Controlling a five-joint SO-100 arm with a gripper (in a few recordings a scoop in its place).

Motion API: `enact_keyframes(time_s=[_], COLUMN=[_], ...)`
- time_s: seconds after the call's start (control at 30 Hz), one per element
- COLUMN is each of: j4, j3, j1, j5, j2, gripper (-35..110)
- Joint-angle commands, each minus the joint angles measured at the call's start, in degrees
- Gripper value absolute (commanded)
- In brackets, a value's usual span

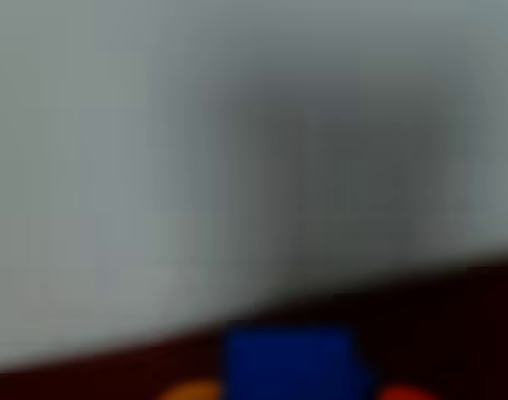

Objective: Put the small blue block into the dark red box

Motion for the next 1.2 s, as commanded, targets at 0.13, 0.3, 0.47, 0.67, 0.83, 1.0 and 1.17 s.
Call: enact_keyframes(time_s=[0.13,0.3,0.47,0.67,0.83,1.0,1.17], j4=[2.20,1.32,2.99,5.89,7.65,8.26,8.17], j3=[-5.01,-11.87,-21.09,-24.08,-18.11,-6.68,8.17], j1=[10.63,15.12,17.40,18.11,17.14,13.89,6.59], j5=[6.77,8.70,9.14,9.32,8.35,8.79,10.63], j2=[8.70,-0.97,-15.38,-21.27,-9.58,8.53,29.18], gripper=[0,0,0,19,18,18,10])
